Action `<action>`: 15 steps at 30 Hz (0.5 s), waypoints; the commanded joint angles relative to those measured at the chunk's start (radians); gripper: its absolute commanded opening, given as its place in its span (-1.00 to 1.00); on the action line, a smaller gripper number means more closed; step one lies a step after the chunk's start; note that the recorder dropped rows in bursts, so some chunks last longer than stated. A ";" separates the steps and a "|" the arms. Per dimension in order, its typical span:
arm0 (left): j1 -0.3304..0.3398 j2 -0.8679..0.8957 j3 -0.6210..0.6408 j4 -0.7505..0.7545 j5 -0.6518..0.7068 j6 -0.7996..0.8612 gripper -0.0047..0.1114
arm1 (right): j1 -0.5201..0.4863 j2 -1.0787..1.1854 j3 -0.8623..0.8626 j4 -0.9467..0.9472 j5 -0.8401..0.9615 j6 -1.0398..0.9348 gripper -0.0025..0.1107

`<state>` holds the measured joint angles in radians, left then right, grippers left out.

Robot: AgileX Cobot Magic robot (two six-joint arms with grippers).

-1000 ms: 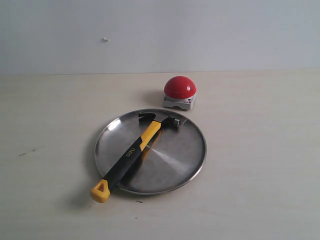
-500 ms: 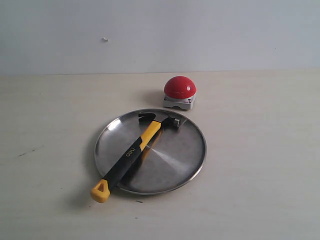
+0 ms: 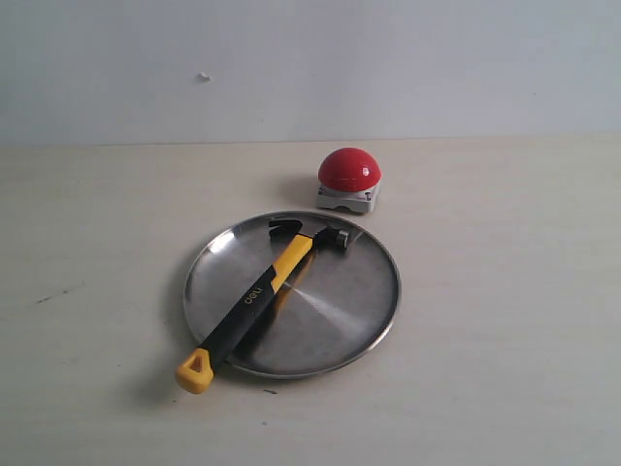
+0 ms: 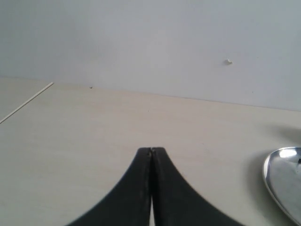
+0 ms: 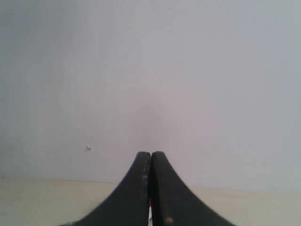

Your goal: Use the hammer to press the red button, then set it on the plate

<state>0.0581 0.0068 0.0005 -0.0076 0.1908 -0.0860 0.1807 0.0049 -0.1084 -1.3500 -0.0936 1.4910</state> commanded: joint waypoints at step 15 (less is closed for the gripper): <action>0.002 -0.007 0.000 -0.008 -0.006 0.003 -0.92 | -0.006 -0.005 0.010 1.393 0.396 -1.625 -0.96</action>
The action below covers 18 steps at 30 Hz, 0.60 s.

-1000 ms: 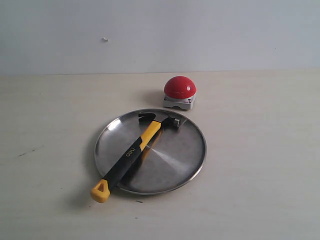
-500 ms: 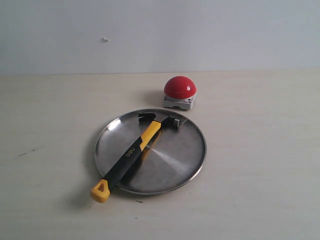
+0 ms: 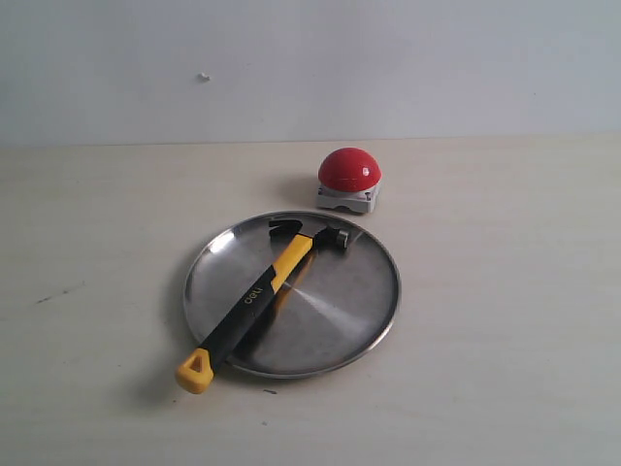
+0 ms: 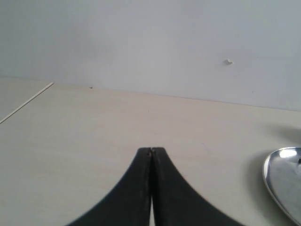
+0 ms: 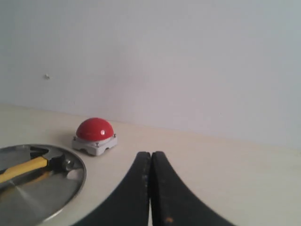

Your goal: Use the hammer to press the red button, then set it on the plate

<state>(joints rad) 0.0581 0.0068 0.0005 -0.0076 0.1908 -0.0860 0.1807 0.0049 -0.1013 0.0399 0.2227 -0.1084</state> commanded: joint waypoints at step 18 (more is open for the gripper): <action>0.002 -0.007 0.000 -0.008 -0.006 0.003 -0.92 | -0.021 -0.005 0.101 -0.068 0.057 0.137 -0.96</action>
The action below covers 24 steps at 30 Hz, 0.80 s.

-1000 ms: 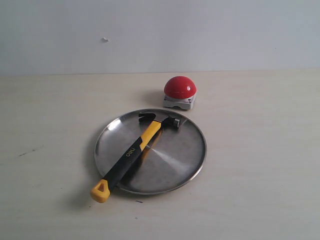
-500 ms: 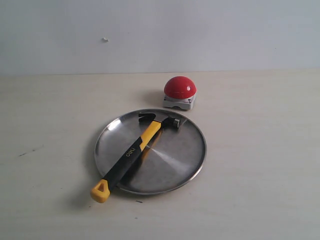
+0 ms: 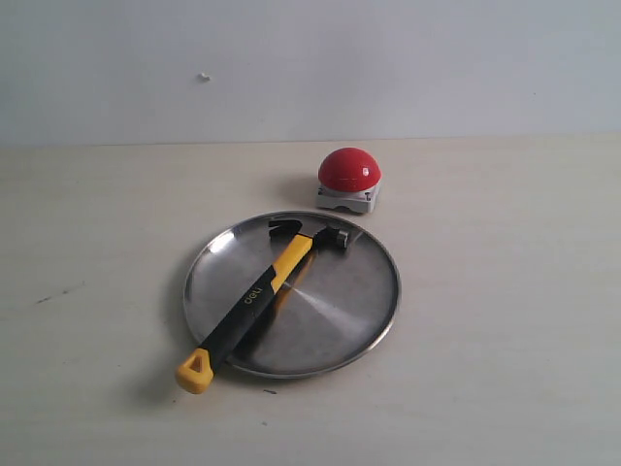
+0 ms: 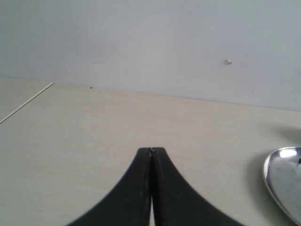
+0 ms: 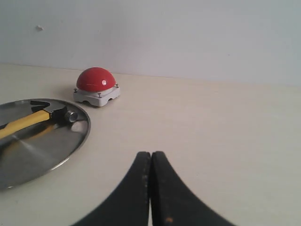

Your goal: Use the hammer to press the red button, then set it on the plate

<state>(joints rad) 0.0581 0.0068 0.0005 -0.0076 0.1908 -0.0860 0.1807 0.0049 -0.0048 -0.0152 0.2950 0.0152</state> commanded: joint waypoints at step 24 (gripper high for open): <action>0.002 -0.007 0.000 -0.008 -0.006 0.003 -0.92 | -0.197 -0.005 0.005 0.009 0.003 0.016 -0.96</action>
